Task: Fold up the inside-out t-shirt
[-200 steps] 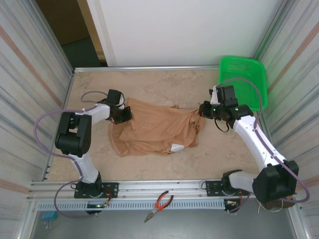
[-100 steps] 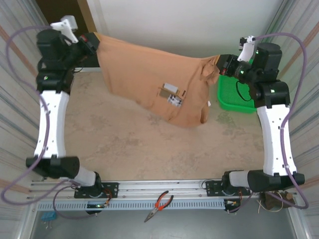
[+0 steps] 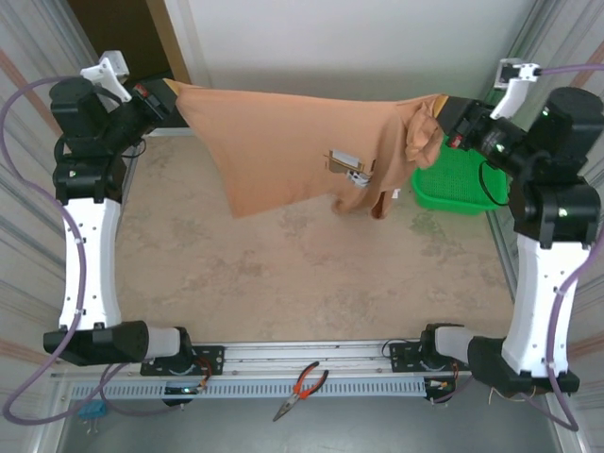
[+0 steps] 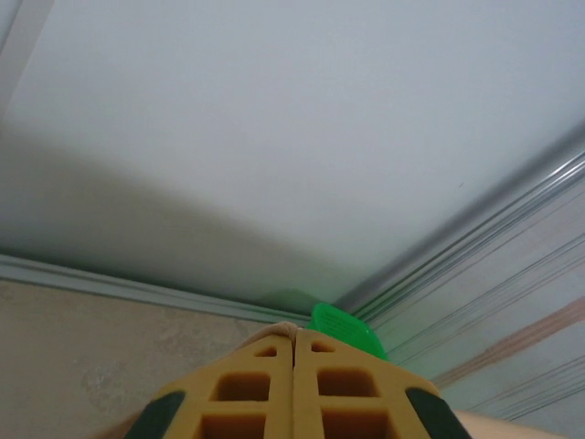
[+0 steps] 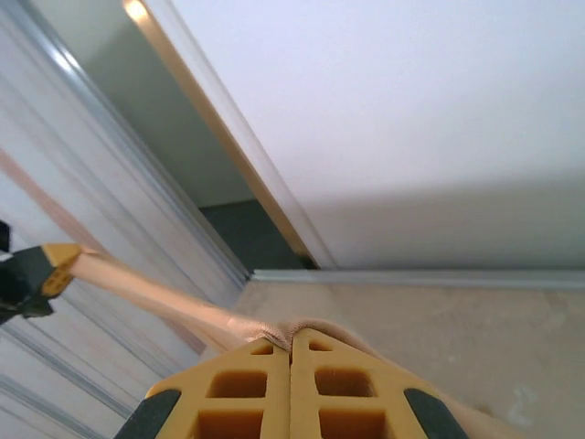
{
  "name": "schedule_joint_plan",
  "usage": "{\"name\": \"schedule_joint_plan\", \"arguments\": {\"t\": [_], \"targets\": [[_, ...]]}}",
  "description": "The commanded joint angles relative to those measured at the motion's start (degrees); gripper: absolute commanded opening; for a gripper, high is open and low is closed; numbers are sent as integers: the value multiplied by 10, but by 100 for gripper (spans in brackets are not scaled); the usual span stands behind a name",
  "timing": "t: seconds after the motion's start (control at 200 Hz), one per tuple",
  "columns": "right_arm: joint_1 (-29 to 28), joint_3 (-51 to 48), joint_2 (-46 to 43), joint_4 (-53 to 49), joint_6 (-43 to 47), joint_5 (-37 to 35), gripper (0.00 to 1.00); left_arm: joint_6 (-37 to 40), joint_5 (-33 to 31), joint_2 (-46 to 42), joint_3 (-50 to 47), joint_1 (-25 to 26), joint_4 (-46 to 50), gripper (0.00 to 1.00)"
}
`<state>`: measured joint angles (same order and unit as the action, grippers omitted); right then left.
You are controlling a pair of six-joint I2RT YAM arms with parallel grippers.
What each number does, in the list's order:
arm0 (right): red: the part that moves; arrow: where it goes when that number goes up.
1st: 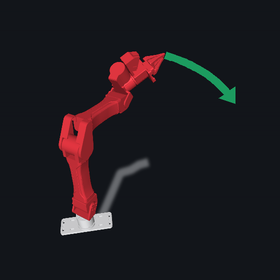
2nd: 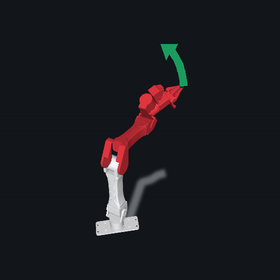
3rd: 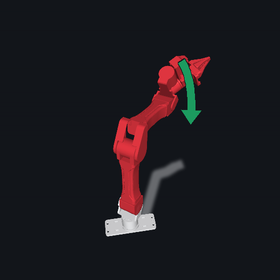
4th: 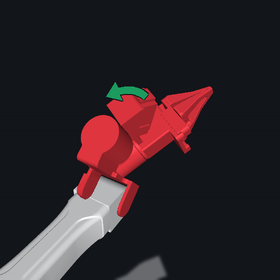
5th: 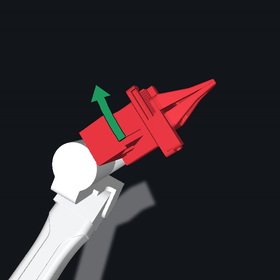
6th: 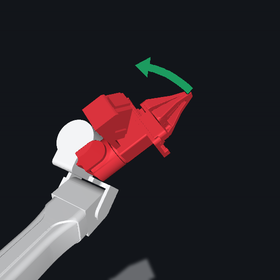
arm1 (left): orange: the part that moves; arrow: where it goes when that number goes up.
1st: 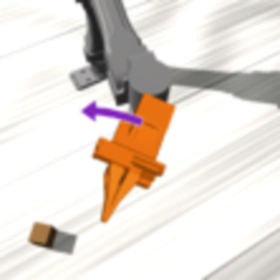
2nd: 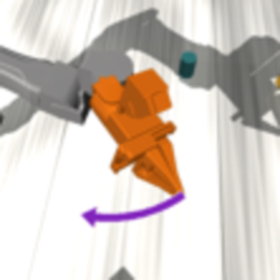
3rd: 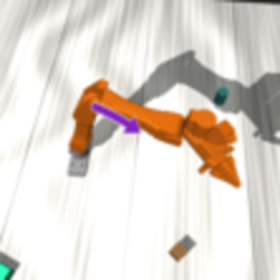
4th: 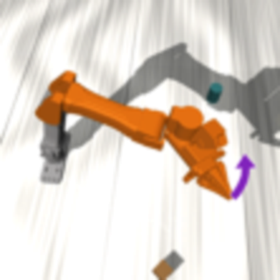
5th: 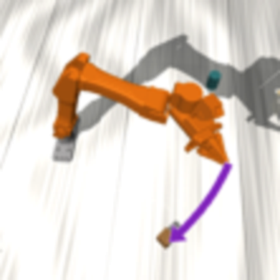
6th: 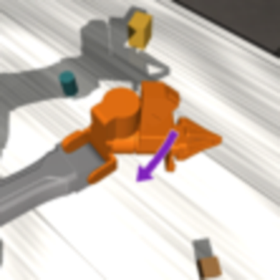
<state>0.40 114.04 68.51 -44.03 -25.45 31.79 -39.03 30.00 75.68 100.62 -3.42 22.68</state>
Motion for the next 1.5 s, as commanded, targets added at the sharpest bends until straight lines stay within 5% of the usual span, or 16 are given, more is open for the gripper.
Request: {"name": "schedule_joint_plan", "arguments": {"t": [0.0, 0.291, 0.596, 0.802, 0.907, 1.177, 1.363, 1.498], "targets": [[6, -12, 2, 12, -10, 13, 0, -3, -12, -6, 16, -5, -9, 0], [6, -129, 99, 100, -7, -22, 0, 24, -33, 151, 2, -6, -25, 0], [16, 182, 340, 97, -33, -5, 0, -37, 2, 401, 367, -6, 36, 0], [17, 252, 324, 96, -55, 5, 0, -40, 1, 358, 386, -7, 33, 0], [14, 133, 247, 125, -55, 9, 0, -24, 9, 288, 272, -8, 10, 0], [-31, -415, -36, 230, -66, -21, 0, 29, 8, 87, -230, -8, -95, 0], [-151, -729, -196, 220, -103, -96, 0, 69, -18, 24, -484, -12, -117, 0], [-228, -856, -268, 219, -159, -162, 0, 76, -32, 6, -582, -13, -129, 0]]}}
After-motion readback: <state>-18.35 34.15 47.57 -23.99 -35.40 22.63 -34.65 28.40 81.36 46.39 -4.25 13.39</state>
